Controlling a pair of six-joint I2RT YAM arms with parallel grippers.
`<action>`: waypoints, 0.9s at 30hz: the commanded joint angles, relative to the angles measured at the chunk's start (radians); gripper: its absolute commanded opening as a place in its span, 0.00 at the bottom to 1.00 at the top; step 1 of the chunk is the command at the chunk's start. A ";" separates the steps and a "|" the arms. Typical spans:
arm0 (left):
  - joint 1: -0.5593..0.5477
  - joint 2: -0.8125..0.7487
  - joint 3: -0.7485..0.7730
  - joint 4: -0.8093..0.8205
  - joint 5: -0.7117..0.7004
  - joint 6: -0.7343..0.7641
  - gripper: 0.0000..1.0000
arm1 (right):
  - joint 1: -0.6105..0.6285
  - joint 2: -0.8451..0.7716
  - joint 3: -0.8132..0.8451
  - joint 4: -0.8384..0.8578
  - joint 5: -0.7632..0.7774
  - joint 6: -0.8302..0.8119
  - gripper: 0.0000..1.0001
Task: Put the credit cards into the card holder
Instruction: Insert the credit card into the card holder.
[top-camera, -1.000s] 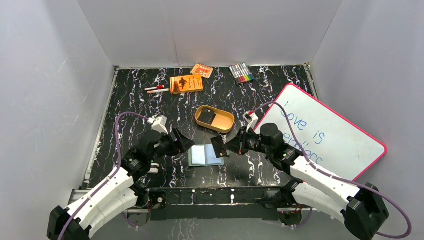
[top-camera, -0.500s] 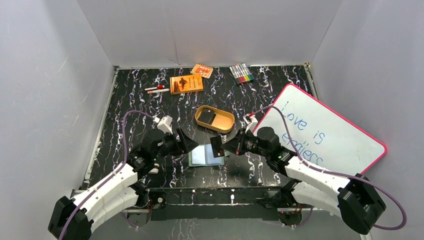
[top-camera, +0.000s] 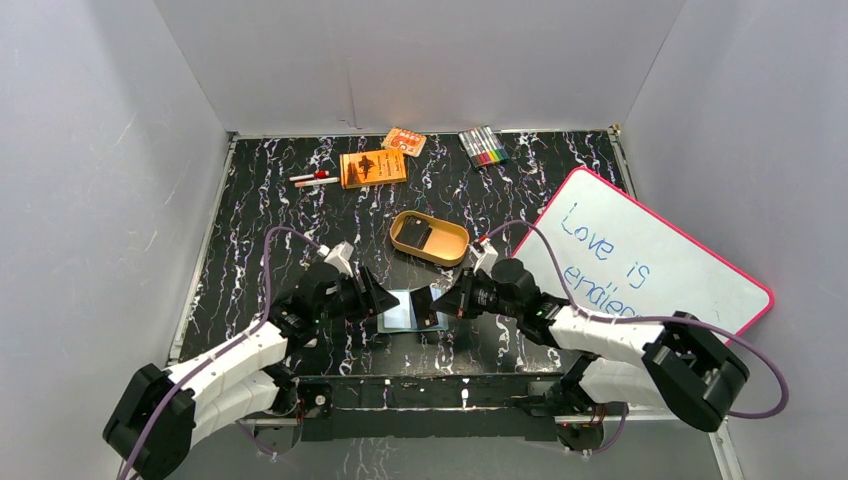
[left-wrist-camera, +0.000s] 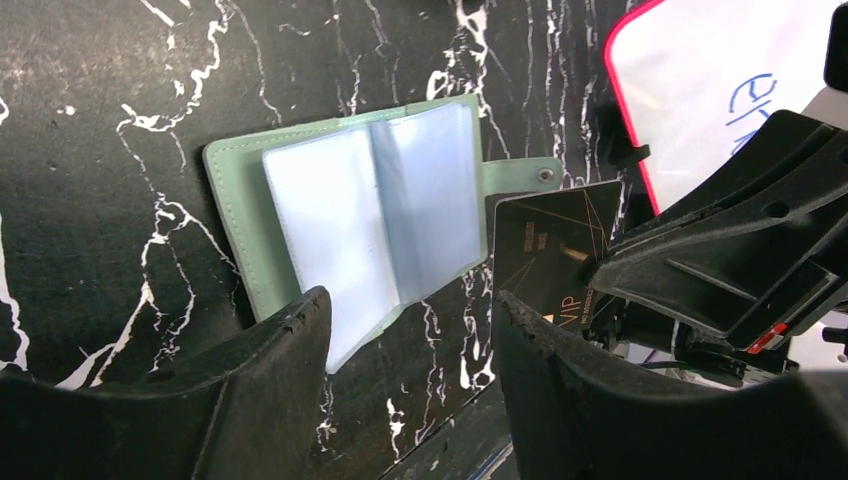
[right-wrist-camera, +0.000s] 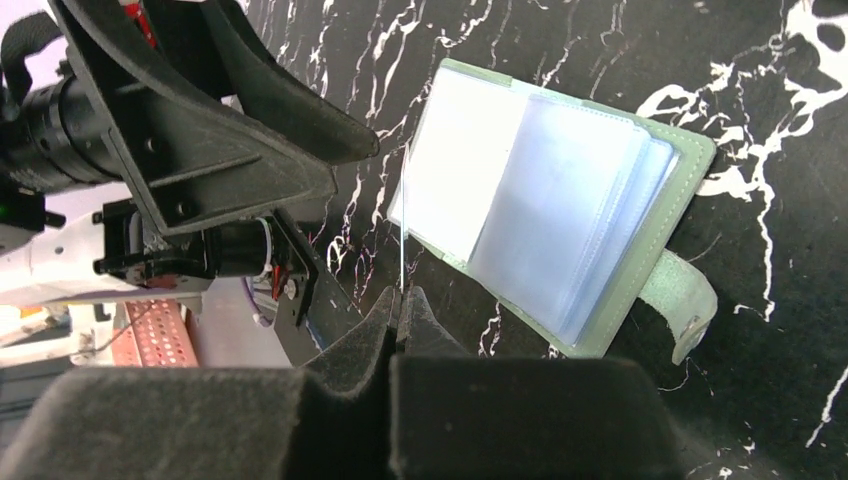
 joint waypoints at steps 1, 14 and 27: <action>0.004 0.033 -0.030 0.039 -0.003 -0.029 0.56 | 0.003 0.068 0.006 0.154 0.025 0.113 0.00; 0.004 0.042 -0.065 0.002 -0.073 -0.038 0.46 | 0.003 0.222 0.088 0.109 0.078 0.148 0.00; 0.004 0.096 -0.065 0.005 -0.088 -0.039 0.40 | 0.004 0.293 0.132 0.057 0.094 0.141 0.00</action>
